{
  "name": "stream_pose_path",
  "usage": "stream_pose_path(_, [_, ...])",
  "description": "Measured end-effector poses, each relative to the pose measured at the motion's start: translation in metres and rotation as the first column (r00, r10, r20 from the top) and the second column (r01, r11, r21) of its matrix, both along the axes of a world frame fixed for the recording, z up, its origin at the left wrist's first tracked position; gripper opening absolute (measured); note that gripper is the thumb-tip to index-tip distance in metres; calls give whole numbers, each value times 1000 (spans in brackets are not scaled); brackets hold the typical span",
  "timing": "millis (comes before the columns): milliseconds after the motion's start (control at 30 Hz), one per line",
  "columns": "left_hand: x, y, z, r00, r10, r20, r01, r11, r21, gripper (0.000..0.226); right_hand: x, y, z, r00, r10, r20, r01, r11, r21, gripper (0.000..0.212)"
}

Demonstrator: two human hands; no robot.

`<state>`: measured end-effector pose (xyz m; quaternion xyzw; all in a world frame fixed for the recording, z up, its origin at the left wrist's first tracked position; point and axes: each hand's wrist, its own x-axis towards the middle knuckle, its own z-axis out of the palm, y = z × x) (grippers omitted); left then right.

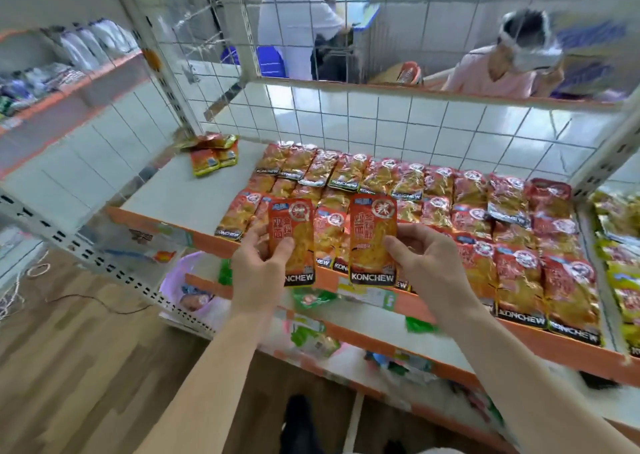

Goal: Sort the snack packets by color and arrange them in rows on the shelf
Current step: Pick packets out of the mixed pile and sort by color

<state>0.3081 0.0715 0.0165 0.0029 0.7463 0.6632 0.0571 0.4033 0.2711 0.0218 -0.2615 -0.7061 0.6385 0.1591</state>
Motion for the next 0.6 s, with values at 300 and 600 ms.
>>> stream_pose_path(300, [-102, -10, -23, 944, -310, -114, 281, 935, -218, 31, -64, -41, -26, 984, -168, 66, 143, 949, 280, 31])
stream_pose_path(600, [-142, -17, -62, 661, -612, -434, 419, 781, -464, 72, -101, -77, -49, 983, -176, 49, 112, 793, 599, 56])
